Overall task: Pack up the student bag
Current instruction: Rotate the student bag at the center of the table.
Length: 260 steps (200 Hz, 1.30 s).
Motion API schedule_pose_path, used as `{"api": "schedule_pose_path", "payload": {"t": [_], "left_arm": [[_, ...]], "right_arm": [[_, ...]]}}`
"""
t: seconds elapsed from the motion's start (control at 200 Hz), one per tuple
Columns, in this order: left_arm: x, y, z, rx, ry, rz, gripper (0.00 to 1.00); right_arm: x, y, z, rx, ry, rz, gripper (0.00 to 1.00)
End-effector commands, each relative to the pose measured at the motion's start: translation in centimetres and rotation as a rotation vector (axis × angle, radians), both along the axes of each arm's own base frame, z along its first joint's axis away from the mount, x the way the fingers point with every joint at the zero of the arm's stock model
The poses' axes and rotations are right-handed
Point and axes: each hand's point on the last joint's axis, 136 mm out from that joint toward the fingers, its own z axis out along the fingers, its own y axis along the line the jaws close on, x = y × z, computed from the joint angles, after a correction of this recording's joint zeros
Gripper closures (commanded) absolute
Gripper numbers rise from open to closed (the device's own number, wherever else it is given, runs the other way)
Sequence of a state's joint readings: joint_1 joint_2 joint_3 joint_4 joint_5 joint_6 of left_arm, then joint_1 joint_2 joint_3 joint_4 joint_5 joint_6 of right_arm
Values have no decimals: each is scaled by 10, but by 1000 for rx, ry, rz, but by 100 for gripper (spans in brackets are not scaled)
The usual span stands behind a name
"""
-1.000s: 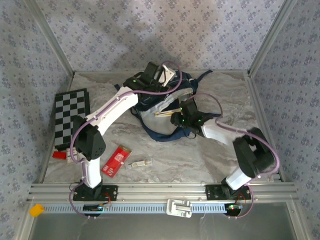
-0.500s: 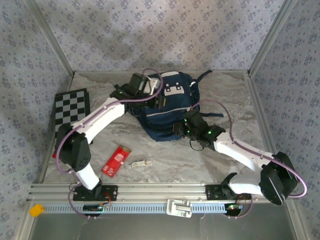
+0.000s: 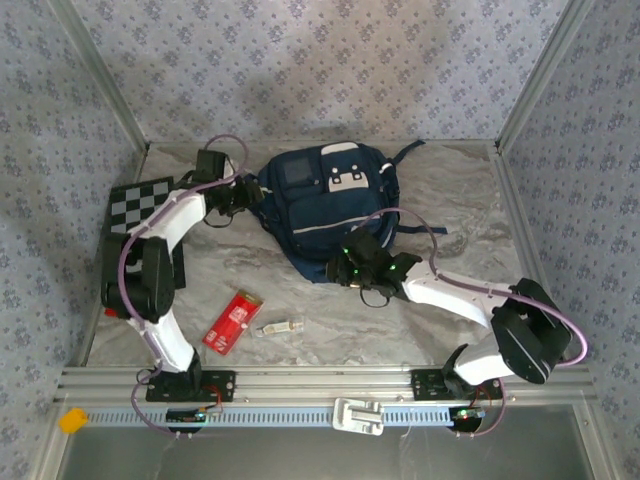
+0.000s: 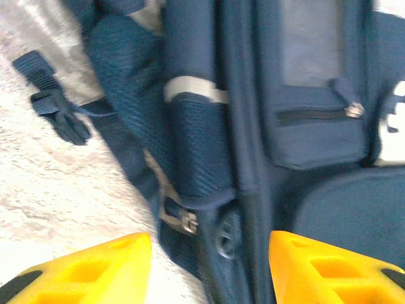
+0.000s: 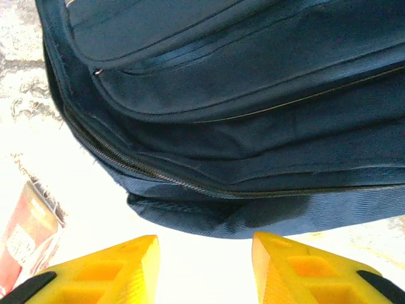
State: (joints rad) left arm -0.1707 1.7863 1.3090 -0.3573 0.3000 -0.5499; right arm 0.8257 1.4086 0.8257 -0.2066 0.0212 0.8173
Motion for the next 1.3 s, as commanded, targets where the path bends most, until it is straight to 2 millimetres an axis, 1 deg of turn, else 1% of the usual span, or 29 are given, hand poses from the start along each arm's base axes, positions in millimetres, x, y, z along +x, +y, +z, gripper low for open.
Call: {"api": "schedule_pose_path", "payload": {"t": [0.0,0.13,0.255,0.31,0.435,0.53,0.665,0.73,0.79,0.84,0.984,1.109,1.214,1.294], "left_arm": [[22,-1,-5,-72,10,40,49],[40,-7,-15,-125,13,42,50],[53,-17,-17,-179,-8,34,50],[56,-21,-19,-190,-15,30,50],[63,-28,-30,-197,11,18,52],[67,-28,-38,-192,33,21,54],[71,-30,-46,-198,46,26,57],[72,-31,-48,-193,52,30,58],[72,-32,-52,-184,62,34,61],[72,-35,-54,-184,66,30,65],[67,-45,-56,-179,75,9,84],[59,-49,-54,-194,85,-1,99],[47,-53,-47,-208,84,-19,100],[34,-55,-43,-211,84,-26,100]], "right_arm": [[5,9,12,25,-23,-24,56],[2,8,10,24,-13,-32,56],[-1,13,9,35,-4,-26,55],[-1,14,8,36,0,-25,55],[-2,18,8,44,7,-22,55],[-2,20,7,43,9,-22,55],[-4,28,0,59,23,-16,55],[-3,27,-4,43,33,-16,55],[-2,25,-7,22,32,-23,55],[0,24,-9,16,29,-30,55],[6,18,-13,0,21,-50,55],[12,4,-19,-39,20,-90,54],[22,-12,-20,-67,13,-123,53],[35,-29,-21,-89,10,-156,52]]}}
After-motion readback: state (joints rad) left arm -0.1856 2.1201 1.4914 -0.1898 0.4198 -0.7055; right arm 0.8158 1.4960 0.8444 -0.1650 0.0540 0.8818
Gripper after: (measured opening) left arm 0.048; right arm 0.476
